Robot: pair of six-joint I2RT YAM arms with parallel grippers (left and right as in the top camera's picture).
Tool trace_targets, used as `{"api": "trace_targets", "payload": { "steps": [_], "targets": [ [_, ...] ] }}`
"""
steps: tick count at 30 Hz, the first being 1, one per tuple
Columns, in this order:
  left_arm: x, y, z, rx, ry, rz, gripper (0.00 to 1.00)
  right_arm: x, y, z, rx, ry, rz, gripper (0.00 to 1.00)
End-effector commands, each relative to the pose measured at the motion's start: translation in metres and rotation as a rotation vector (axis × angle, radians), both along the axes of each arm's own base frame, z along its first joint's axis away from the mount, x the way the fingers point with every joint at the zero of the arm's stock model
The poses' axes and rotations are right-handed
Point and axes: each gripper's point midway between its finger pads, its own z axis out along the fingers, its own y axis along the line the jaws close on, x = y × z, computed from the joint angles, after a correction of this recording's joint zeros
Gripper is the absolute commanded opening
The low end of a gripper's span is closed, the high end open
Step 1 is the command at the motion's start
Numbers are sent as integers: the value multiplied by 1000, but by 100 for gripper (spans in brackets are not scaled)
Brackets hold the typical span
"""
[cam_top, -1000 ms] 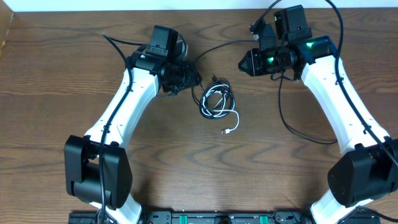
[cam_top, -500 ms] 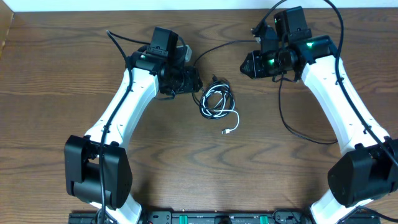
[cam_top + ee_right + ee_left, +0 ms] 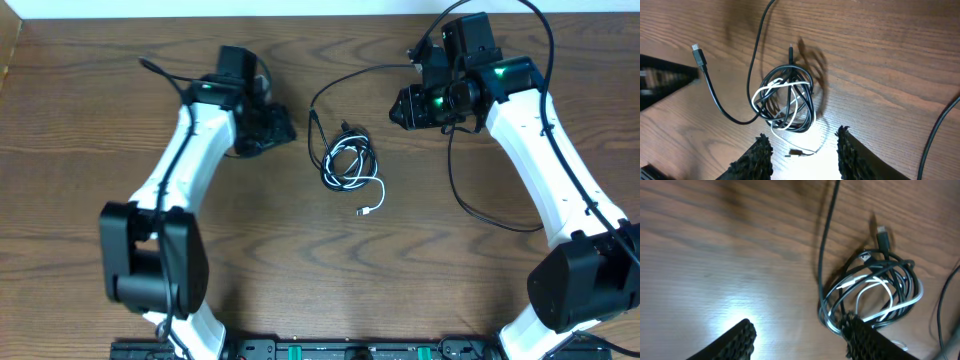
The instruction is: Untangle cables
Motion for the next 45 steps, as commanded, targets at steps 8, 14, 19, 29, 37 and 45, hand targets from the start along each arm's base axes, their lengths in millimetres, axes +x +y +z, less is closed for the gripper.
{"api": "trace_targets", "payload": {
  "steps": [8,14,19,29,37,45],
  "targets": [
    [-4,-42,-43,-47,93,25,60,2,-2,6,-3,-18,-1,45],
    [-7,-46,-60,-8,132,77,56,1,-3,5,-4,-10,0,45],
    [-12,-51,-72,3,162,65,44,0,-2,5,-5,-7,1,45],
    [-18,-55,-89,19,204,68,32,-1,-3,4,-7,-3,1,46],
    [-18,-55,-88,18,202,68,7,-1,-2,4,-6,-3,2,49],
    [-7,-57,-39,3,96,-9,7,-7,5,-1,-4,14,21,51]
  ]
}}
